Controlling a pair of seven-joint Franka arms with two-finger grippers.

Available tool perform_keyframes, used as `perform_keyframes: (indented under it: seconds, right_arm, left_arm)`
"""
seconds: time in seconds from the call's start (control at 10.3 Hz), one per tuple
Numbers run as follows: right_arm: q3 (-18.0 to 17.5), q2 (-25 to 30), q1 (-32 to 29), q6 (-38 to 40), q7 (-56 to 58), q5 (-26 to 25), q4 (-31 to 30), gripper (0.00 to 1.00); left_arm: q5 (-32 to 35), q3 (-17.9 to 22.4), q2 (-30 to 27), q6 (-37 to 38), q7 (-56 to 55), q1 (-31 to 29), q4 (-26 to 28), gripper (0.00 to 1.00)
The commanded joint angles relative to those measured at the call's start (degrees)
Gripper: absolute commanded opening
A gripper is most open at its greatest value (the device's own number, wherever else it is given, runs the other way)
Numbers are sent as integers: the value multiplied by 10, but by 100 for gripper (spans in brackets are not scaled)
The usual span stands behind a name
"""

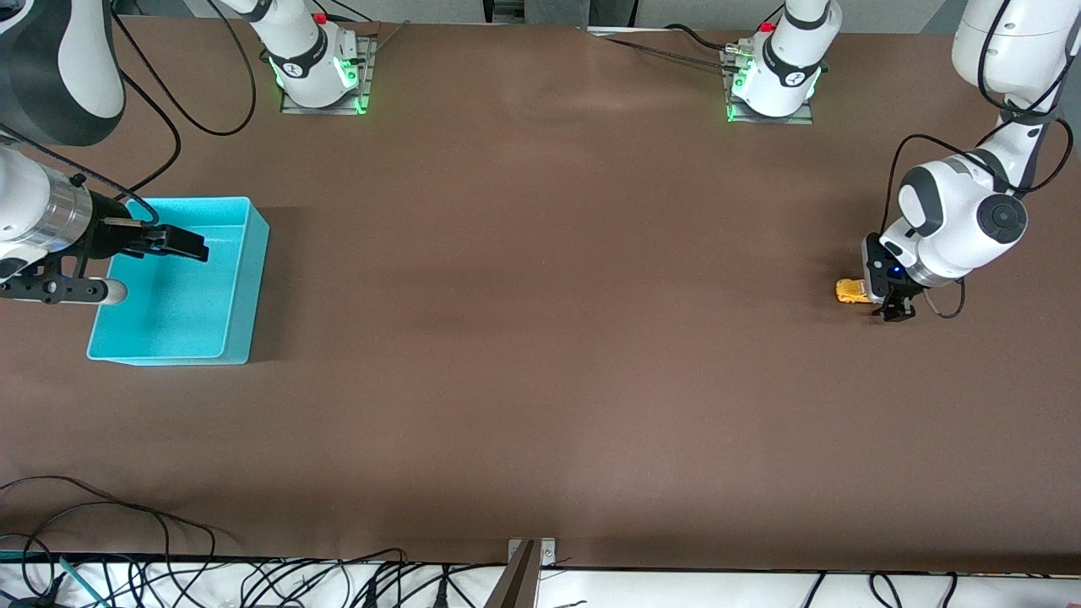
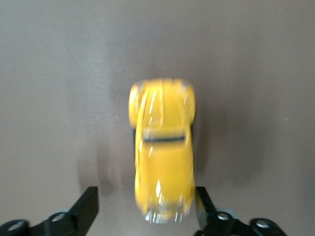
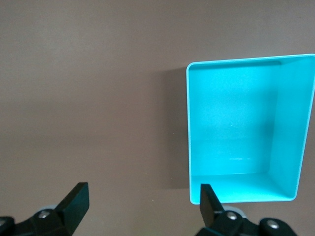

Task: Wind up and store yellow beetle car
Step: 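Press the car down and drag it backward with the left gripper, then release the car with the left gripper while the right gripper reaches it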

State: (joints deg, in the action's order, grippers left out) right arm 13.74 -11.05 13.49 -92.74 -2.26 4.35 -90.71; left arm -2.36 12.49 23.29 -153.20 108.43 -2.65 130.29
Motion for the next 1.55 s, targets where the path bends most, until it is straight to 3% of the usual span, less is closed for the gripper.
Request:
perform_keyframes:
  seconds: [0.0,0.68,0.87,1.16,1.45]
  right_arm:
    - [1,7,1,-6,2,13,-9,100]
    - [1,2,14,-5,2,12,-6,100]
    - [1,-3,47,-3,28,12,-9,100]
    - [0,-5,58,-12,185,13,-44,100]
    - [-8,-3,58,-59,472,12,-114,100]
  left_arm:
    - [-20,1,6,22,10,5,-23,100]
    - [-25,1,-10,22,1,5,-16,100]
    - [-24,1,-56,24,5,4,-5,100]
    - [-23,1,-135,74,3,5,3,100]
    - [-23,1,-221,122,6,5,2,100]
